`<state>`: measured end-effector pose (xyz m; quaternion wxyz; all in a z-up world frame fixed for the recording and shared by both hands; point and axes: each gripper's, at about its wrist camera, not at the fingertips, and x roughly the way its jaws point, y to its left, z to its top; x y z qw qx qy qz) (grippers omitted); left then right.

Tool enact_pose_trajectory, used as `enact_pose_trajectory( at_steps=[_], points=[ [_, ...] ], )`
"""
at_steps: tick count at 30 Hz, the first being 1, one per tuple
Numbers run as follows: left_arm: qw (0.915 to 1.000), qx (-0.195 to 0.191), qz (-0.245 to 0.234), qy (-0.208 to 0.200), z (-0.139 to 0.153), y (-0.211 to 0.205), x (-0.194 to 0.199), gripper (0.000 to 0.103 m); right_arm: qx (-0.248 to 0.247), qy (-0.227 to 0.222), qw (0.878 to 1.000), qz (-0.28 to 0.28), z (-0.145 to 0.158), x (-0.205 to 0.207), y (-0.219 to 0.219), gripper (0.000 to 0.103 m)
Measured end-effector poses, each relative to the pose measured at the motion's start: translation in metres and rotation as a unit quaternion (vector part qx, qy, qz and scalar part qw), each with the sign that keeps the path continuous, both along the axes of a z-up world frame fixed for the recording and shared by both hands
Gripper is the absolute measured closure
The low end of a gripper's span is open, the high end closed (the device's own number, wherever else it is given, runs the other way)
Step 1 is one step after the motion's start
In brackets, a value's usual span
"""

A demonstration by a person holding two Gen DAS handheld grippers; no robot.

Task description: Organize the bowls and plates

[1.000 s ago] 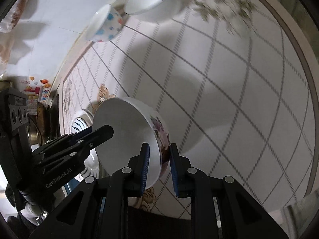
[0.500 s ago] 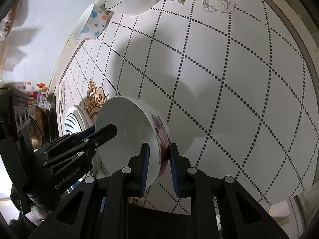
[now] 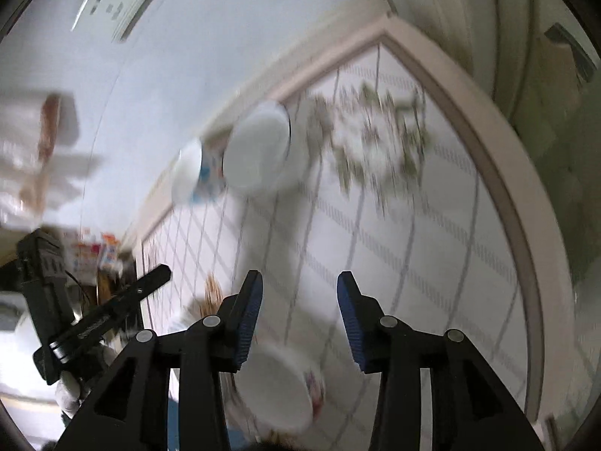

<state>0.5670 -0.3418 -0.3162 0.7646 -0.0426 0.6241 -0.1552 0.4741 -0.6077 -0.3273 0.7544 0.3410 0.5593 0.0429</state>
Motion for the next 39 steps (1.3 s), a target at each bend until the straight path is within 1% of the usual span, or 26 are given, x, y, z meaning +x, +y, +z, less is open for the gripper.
enact_pose_trajectory(
  at_steps=[1,3,7,10,13,14,15,18,19,21,23,31,35,39],
  points=[
    [1.0,0.001,0.003,0.006,-0.007,-0.005,0.016,0.068,0.001,-0.003,1.0,-0.002,-0.001,0.013,-0.003,0.059],
    [0.9999,0.002,0.001,0.013,-0.015,-0.012,0.034,0.068,0.0,-0.004,1.0,-0.009,-0.005,0.041,-0.006,0.059],
    [0.9993,0.007,-0.006,0.038,-0.037,-0.027,0.062,0.068,-0.001,0.01,1.0,-0.009,-0.022,0.086,-0.004,0.059],
    [0.9984,0.013,-0.014,0.054,-0.054,-0.038,0.073,0.068,-0.002,0.033,0.999,-0.002,-0.041,0.108,0.001,0.059],
    [0.9976,0.02,-0.024,0.062,-0.067,-0.046,0.077,0.068,-0.011,0.054,0.998,0.005,-0.06,0.123,0.005,0.059],
    [0.9975,0.025,-0.025,0.061,-0.07,-0.049,0.079,0.07,-0.01,0.061,0.998,0.006,-0.067,0.127,0.006,0.059],
    [0.9978,0.026,-0.026,0.056,-0.071,-0.051,0.078,0.079,-0.009,0.063,0.998,0.006,-0.07,0.127,0.007,0.063],
    [0.9977,0.045,-0.035,0.035,-0.072,-0.055,0.079,0.088,-0.006,0.057,0.998,0.01,-0.074,0.131,0.011,0.085],
    [0.9977,0.047,-0.037,0.032,-0.072,-0.055,0.078,0.088,-0.011,0.053,0.998,0.013,-0.073,0.131,0.013,0.087],
    [0.9979,0.045,-0.036,0.028,-0.071,-0.053,0.077,0.089,-0.032,0.052,0.998,0.022,-0.069,0.13,0.018,0.087],
    [0.9979,0.048,-0.037,0.022,-0.068,-0.053,0.076,0.09,-0.042,0.049,0.998,0.027,-0.069,0.13,0.022,0.087],
    [0.9971,0.059,-0.048,-0.01,-0.052,-0.055,0.064,0.09,-0.06,0.042,0.996,0.043,-0.064,0.125,0.032,0.087],
    [0.9973,0.051,-0.049,-0.018,-0.044,-0.054,0.052,0.09,-0.065,0.032,0.996,0.047,-0.052,0.114,0.034,0.087],
    [0.9972,0.043,-0.053,-0.028,-0.031,-0.049,0.033,0.09,-0.071,0.022,0.996,0.053,-0.037,0.096,0.037,0.087]
  ],
)
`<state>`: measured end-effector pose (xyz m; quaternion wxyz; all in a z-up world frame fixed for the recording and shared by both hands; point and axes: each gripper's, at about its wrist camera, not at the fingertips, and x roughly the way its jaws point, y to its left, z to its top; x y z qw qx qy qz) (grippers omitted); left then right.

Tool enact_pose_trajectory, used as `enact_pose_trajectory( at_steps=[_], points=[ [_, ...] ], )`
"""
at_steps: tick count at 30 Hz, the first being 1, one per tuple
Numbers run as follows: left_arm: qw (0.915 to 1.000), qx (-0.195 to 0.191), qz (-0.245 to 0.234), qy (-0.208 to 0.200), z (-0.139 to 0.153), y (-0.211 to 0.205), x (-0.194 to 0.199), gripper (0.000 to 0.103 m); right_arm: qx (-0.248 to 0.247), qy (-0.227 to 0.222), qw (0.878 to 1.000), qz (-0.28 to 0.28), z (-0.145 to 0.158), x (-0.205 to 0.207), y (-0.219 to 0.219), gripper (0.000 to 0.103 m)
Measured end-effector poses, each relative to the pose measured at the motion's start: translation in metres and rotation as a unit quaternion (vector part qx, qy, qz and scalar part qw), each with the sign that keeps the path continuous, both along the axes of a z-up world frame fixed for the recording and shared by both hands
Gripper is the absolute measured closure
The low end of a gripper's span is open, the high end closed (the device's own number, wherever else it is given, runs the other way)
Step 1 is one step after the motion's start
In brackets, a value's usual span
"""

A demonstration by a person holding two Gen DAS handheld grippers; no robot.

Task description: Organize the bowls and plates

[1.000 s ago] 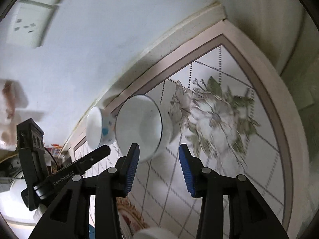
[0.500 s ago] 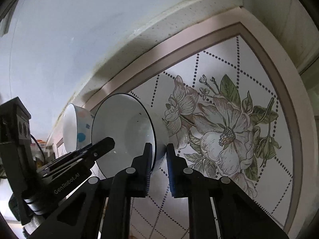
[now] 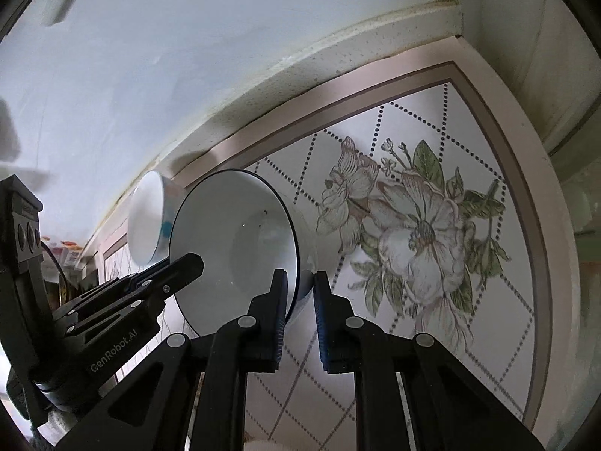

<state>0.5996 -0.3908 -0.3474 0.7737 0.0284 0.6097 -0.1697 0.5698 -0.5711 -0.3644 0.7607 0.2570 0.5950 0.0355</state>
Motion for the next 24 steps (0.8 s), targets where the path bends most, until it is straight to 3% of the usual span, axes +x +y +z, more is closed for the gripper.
enact_pose_trajectory(
  at_steps=[14,24],
  points=[
    [0.999,-0.024,-0.026,-0.029,0.058,0.034,-0.099,0.09,0.0,-0.02,0.999,0.029,0.054,-0.11,0.035,0.087],
    [0.9983,-0.033,-0.049,-0.002,0.058,0.054,-0.161,0.09,0.015,-0.005,1.0,0.027,0.054,-0.188,0.06,0.087]
  ],
)
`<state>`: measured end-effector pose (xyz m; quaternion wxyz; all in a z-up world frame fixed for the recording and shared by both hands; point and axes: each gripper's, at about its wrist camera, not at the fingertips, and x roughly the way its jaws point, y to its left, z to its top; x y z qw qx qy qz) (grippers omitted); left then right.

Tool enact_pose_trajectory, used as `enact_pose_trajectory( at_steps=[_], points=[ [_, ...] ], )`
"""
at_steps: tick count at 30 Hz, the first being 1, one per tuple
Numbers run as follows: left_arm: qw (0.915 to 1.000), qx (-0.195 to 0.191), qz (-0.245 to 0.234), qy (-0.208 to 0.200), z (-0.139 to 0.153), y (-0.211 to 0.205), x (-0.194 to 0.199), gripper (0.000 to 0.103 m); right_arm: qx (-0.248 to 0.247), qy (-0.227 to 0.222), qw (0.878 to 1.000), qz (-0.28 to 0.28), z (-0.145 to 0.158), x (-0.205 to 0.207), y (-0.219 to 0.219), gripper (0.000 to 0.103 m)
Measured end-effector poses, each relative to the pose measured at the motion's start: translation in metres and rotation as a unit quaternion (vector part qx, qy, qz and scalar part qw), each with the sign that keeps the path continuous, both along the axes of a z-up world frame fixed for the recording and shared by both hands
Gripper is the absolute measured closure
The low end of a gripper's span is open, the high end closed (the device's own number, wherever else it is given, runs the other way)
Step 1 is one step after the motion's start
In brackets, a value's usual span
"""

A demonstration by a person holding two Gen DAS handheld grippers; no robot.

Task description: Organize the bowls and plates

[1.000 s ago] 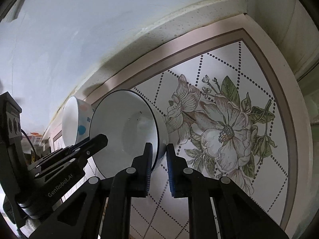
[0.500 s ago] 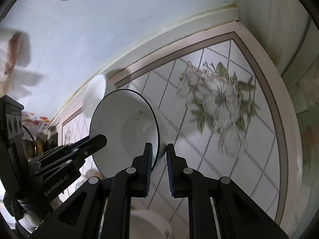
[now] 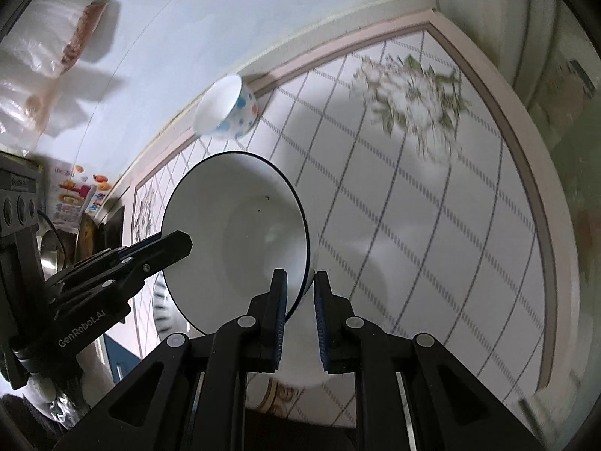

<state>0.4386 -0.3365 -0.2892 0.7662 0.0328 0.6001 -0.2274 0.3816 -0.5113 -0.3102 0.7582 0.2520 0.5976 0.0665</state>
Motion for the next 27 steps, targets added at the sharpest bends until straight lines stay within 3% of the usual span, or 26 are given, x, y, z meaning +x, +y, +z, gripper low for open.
enact_pose_trajectory(
  at_steps=[9,27],
  points=[
    [0.9993,0.019,-0.015,0.029,-0.026,0.008,-0.028,0.09,0.009,0.039,0.999,0.005,-0.026,-0.032,0.015,0.087],
    [0.9963,0.06,-0.034,0.05,-0.061,0.0,-0.033,0.09,0.0,0.076,0.997,0.014,-0.055,-0.026,0.016,0.087]
  ],
)
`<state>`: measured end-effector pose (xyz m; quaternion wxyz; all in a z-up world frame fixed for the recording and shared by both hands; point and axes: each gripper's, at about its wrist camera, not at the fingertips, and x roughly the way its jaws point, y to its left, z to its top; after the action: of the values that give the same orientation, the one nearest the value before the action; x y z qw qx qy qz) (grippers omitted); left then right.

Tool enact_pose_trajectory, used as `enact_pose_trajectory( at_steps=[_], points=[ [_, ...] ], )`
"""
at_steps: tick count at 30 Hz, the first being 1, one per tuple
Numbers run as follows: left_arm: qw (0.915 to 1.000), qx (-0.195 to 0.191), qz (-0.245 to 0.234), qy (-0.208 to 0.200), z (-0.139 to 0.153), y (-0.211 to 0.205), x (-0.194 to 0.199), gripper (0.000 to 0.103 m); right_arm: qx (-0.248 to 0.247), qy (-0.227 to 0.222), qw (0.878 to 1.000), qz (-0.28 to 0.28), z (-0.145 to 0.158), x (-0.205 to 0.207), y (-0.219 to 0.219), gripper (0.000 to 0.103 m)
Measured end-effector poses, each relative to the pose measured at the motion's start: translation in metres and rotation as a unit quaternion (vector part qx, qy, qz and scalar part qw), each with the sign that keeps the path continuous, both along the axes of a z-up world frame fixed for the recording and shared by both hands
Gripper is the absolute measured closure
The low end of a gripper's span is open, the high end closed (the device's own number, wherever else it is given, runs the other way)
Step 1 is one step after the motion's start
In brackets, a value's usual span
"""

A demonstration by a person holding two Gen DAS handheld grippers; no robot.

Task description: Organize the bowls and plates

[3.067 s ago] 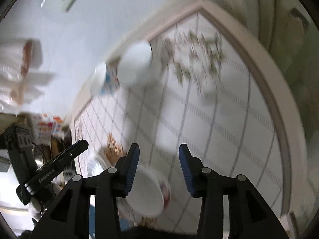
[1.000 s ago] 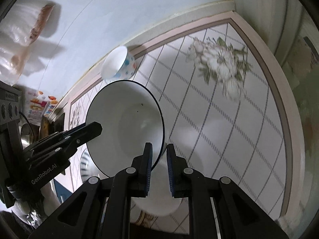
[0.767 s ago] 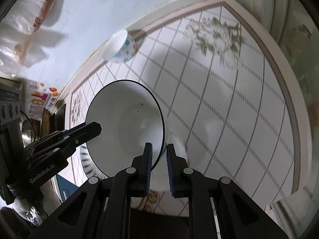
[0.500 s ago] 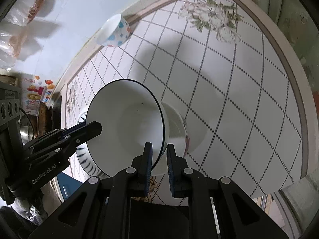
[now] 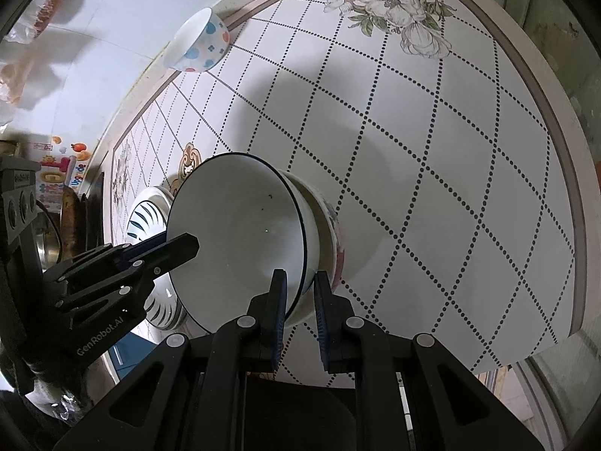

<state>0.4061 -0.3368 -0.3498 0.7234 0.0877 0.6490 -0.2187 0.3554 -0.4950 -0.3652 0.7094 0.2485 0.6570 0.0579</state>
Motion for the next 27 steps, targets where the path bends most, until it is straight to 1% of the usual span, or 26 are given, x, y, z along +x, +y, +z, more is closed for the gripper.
enact_pose_trajectory(
  at_steps=[7,9,12,15,18,19,20,21,22,23,24,27],
  points=[
    [0.9999,0.006,-0.002,0.012,-0.009,-0.001,0.0,0.09,-0.006,0.008,1.0,0.003,-0.002,0.002,0.002,0.086],
    [0.9999,0.007,-0.003,0.011,-0.009,-0.001,-0.001,0.09,-0.009,0.019,1.0,0.008,-0.004,0.003,0.002,0.084],
    [0.9999,0.006,-0.007,0.01,-0.006,-0.002,0.0,0.09,0.003,0.03,1.0,0.003,-0.006,0.005,-0.001,0.084],
    [1.0,0.002,-0.001,0.006,0.005,0.005,0.004,0.09,0.008,0.037,0.999,0.001,-0.001,0.007,-0.008,0.084],
    [0.9995,-0.021,0.023,-0.001,0.028,0.02,0.017,0.089,0.009,0.027,1.0,-0.011,0.016,0.016,-0.022,0.083],
    [0.999,-0.028,0.034,-0.007,0.038,0.026,0.026,0.089,0.008,0.019,1.0,-0.016,0.024,0.023,-0.026,0.082],
    [0.9983,-0.033,0.046,-0.011,0.044,0.031,0.034,0.085,0.008,0.009,1.0,-0.02,0.033,0.031,-0.031,0.078],
    [0.997,-0.04,0.065,-0.015,0.051,0.039,0.05,0.076,0.009,-0.002,1.0,-0.023,0.04,0.04,-0.034,0.072],
    [0.9958,-0.045,0.078,-0.018,0.054,0.044,0.062,0.073,0.011,-0.015,1.0,-0.024,0.047,0.052,-0.035,0.069],
    [0.9943,-0.045,0.093,-0.024,0.056,0.05,0.076,0.068,0.013,-0.03,0.999,-0.021,0.054,0.069,-0.034,0.062],
    [0.9922,-0.042,0.113,-0.032,0.057,0.057,0.095,0.068,0.013,-0.039,0.999,-0.019,0.058,0.083,-0.033,0.056],
    [0.984,-0.042,0.169,-0.039,0.049,0.078,0.149,0.068,0.016,-0.068,0.998,-0.004,0.063,0.136,-0.019,0.055]
  ],
)
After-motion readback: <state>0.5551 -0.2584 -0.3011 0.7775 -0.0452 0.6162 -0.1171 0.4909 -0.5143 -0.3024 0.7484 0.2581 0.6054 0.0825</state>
